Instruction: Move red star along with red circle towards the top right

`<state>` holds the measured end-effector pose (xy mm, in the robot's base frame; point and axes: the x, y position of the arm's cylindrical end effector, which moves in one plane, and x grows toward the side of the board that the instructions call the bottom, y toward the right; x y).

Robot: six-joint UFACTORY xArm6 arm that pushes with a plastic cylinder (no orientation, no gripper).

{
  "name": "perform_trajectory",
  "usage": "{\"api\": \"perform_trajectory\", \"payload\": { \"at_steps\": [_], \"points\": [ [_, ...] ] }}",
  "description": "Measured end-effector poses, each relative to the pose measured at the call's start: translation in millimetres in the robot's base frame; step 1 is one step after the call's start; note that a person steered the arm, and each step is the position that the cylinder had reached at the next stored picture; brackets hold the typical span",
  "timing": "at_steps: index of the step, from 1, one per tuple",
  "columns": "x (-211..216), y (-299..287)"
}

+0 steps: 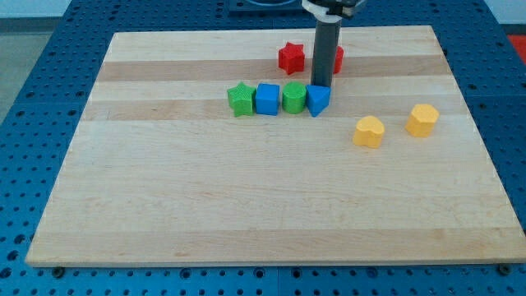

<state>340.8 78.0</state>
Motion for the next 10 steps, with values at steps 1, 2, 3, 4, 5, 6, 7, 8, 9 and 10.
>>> {"api": "perform_trajectory", "payload": {
  "at_steps": [1,2,3,4,5,6,7,8,9,10],
  "points": [
    [-4,18],
    [-4,52],
    [-4,68],
    [-6,70],
    [-6,70],
    [-7,55],
    [-9,25],
    [-9,-12],
    [-12,-49],
    [-31,-76]
  ]
}}
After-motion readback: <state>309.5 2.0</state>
